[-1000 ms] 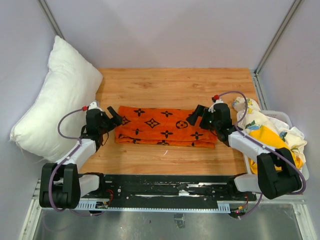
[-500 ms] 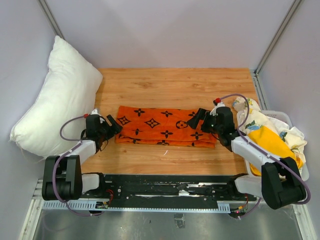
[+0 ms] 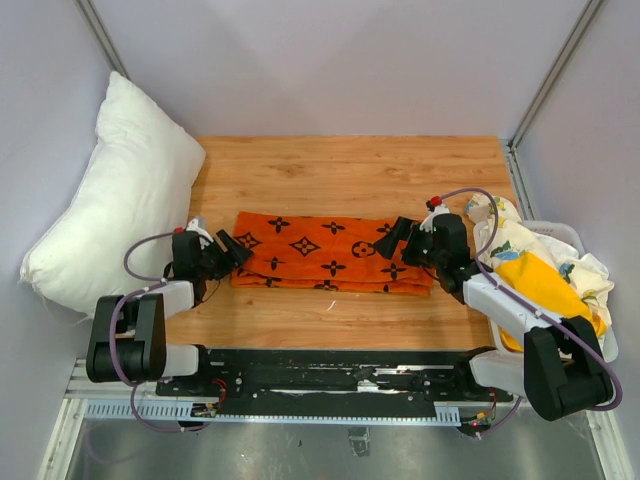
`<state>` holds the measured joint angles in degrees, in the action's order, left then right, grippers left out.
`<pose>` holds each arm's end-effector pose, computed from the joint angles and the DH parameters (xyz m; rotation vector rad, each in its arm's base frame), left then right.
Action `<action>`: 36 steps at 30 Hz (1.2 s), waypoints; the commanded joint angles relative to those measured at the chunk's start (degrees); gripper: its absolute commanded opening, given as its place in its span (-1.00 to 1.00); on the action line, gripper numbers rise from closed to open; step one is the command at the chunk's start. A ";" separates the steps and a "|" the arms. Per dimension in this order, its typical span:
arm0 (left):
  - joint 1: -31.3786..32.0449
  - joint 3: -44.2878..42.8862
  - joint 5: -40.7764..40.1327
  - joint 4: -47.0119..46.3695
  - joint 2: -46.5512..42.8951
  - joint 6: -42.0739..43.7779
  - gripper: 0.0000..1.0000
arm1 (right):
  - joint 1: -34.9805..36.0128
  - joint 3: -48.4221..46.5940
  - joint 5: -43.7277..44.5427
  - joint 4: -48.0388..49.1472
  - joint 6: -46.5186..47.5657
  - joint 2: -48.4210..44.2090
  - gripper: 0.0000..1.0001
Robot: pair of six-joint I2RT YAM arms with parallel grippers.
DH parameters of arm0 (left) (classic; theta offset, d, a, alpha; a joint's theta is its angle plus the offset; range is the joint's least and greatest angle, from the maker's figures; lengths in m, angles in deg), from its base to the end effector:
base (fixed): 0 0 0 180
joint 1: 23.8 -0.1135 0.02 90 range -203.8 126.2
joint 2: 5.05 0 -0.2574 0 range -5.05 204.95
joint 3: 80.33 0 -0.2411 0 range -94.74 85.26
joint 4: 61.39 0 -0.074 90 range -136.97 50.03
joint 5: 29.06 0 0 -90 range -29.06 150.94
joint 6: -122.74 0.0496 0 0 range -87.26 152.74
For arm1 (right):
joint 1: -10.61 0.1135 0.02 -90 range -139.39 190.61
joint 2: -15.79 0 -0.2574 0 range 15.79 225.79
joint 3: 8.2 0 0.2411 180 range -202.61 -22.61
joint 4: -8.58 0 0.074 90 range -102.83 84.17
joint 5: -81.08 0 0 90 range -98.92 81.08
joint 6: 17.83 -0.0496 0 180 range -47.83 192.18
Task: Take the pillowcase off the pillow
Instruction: Fold the pillowcase at the center of the board.
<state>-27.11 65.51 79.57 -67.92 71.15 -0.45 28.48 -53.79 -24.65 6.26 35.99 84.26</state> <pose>0.2367 -0.0022 0.1317 -0.5172 2.1671 -0.6466 0.2413 0.0919 0.2074 0.1521 2.0986 0.8624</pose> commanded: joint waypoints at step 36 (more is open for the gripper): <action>0.06 -11.04 -17.16 17.71 -8.36 5.68 -0.99 | -0.36 -3.55 -0.79 -5.30 1.64 -2.02 0.97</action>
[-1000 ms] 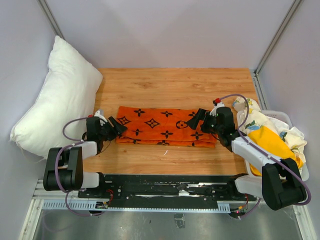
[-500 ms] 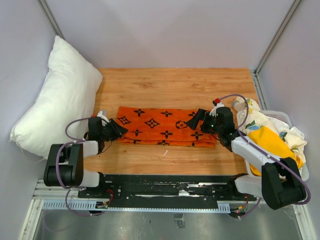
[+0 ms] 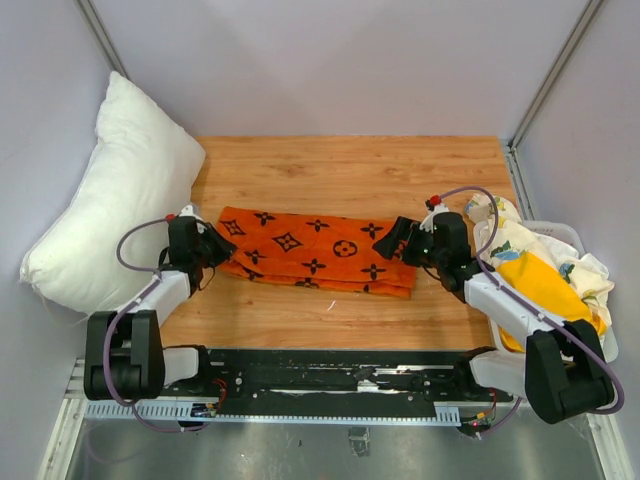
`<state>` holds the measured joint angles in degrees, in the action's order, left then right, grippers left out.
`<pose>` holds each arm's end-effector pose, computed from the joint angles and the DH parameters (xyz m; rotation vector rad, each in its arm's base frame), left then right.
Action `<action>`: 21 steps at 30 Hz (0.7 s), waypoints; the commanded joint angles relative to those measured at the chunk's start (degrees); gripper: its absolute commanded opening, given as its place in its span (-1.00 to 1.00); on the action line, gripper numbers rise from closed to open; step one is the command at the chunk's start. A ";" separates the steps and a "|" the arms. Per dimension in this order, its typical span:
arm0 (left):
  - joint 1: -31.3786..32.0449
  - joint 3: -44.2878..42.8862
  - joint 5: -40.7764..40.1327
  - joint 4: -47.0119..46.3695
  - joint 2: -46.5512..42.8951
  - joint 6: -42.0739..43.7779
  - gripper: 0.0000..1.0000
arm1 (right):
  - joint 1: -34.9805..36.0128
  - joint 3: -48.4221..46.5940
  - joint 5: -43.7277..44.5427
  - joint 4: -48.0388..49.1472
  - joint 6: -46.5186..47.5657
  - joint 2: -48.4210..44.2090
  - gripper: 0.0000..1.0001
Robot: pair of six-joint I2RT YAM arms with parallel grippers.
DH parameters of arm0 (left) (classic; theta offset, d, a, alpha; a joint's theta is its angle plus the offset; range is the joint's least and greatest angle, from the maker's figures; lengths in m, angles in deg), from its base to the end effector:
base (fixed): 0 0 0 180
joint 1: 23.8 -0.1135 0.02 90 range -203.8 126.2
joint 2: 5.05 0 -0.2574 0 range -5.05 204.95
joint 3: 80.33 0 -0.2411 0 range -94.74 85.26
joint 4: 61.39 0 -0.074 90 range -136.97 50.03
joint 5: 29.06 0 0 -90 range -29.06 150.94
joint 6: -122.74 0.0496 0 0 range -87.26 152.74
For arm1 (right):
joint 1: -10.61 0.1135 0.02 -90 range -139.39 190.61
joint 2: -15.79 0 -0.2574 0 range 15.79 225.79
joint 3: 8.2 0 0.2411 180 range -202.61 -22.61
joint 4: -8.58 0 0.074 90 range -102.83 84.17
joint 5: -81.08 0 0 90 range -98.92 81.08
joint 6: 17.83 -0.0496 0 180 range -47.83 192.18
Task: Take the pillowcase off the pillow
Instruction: Fold the pillowcase at the center of the board.
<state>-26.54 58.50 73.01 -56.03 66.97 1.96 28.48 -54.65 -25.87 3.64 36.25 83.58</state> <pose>0.2466 0.0014 0.1623 -0.5284 2.1692 -0.5026 0.2394 0.0924 0.2103 0.1384 2.1209 0.8762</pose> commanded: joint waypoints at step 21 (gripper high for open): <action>27.18 -25.13 -61.62 19.30 0.35 16.67 -1.00 | 1.12 -3.99 4.22 -8.39 3.29 -3.03 0.97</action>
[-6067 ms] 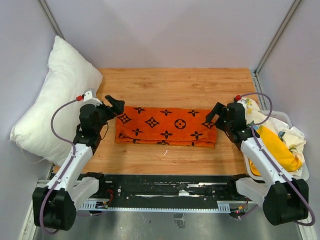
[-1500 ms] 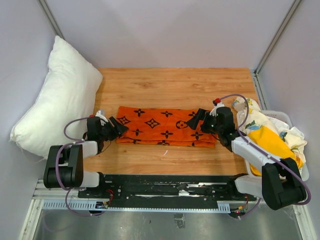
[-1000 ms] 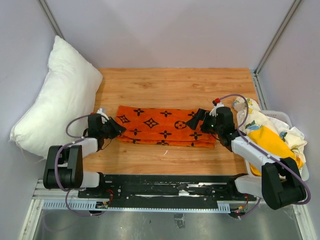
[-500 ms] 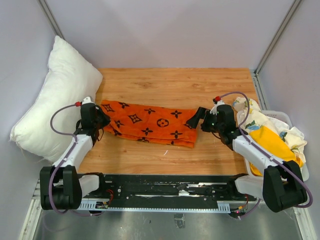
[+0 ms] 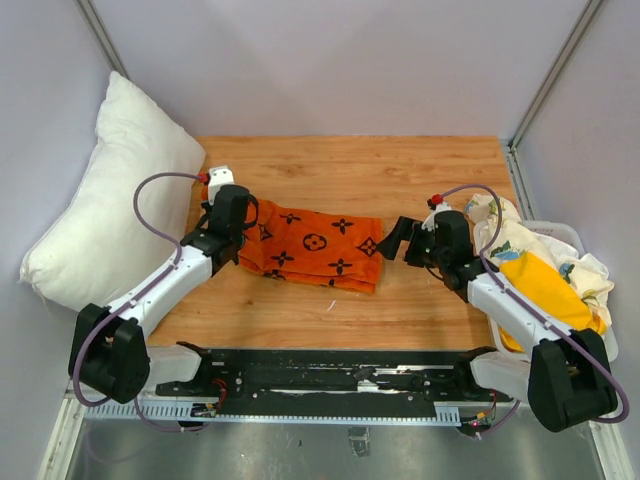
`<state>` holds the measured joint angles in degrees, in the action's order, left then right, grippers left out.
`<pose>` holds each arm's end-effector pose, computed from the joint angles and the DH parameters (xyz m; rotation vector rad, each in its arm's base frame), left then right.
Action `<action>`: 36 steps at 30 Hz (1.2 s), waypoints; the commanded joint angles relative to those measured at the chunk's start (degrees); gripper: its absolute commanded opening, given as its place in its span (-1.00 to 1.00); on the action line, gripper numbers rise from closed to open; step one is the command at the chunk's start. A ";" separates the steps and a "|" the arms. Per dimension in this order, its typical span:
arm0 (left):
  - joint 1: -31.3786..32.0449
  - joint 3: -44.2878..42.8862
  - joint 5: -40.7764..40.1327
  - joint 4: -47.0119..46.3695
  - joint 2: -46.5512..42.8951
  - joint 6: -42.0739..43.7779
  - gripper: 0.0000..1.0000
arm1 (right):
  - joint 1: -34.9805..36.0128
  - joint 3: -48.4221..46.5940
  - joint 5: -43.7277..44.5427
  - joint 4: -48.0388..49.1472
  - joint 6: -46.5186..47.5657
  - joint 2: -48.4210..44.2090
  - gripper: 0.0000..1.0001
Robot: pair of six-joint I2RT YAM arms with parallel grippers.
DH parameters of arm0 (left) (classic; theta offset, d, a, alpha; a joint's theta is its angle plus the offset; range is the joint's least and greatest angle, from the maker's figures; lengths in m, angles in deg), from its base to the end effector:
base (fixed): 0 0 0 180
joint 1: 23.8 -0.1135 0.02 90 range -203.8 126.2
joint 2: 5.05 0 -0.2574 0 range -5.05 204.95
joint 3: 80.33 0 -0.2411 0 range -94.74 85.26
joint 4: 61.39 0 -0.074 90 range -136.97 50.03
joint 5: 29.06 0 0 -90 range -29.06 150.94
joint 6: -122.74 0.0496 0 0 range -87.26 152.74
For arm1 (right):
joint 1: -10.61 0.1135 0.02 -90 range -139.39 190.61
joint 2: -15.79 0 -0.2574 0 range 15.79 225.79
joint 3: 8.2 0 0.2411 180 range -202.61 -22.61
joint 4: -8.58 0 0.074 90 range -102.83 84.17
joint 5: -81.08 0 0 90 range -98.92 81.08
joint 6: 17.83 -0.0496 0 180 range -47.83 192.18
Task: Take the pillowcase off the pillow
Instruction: Fold the pillowcase at the center of the board.
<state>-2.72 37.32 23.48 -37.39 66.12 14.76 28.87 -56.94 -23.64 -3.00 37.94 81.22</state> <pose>0.2632 -0.0691 0.2587 -0.3142 2.0018 0.2737 0.2347 0.0907 0.2206 0.1340 2.1481 0.8157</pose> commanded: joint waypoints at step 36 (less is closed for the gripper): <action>33.02 -35.52 4.18 16.68 27.35 18.31 -1.00 | -0.24 0.93 0.82 -1.57 1.99 2.20 0.97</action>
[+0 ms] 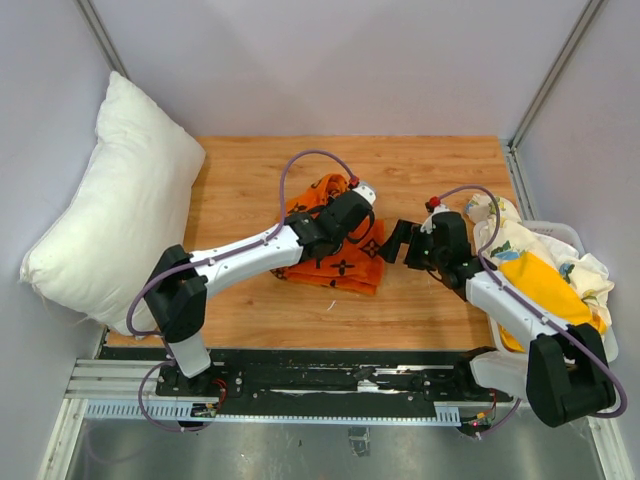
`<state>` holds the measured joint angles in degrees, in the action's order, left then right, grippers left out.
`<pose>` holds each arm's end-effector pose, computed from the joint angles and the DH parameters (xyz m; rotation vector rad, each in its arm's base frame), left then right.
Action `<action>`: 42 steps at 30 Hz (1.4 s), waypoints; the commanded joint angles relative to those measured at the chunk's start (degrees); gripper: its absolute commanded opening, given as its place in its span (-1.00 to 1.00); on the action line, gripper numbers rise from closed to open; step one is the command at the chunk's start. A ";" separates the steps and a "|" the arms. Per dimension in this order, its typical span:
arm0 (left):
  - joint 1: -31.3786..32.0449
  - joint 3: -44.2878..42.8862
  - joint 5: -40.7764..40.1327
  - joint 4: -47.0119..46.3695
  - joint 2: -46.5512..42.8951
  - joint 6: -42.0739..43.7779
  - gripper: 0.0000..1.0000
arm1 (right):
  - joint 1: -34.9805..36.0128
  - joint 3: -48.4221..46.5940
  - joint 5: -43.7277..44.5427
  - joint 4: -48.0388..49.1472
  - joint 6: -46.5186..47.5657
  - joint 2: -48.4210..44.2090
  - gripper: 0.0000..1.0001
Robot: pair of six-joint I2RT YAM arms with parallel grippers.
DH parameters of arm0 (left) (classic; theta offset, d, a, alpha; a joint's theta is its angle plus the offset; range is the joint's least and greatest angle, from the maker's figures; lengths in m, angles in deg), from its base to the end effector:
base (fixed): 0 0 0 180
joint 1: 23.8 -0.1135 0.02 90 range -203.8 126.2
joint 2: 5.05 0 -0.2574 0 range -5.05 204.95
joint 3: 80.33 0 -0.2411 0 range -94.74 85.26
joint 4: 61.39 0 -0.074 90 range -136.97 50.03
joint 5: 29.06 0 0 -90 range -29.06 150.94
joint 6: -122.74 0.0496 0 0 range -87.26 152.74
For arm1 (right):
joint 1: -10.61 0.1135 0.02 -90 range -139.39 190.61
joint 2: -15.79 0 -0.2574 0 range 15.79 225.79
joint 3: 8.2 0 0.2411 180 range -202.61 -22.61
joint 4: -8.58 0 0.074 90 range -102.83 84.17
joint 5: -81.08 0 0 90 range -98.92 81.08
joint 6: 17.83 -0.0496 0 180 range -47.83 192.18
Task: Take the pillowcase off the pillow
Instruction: Fold the pillowcase at the center of the board.
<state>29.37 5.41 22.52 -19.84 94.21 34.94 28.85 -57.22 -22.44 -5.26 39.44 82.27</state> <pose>0.2520 -0.2851 0.2646 0.7421 2.0634 0.3108 0.2354 0.0898 0.2137 0.1317 2.1955 0.7658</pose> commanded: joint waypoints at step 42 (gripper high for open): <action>6.51 6.08 13.88 -11.87 2.82 -11.96 -0.87 | 0.71 7.65 -5.72 17.15 -3.71 18.77 -0.55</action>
<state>35.45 9.80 36.07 -25.96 98.38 26.59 28.85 -49.73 -29.24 14.53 35.36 100.09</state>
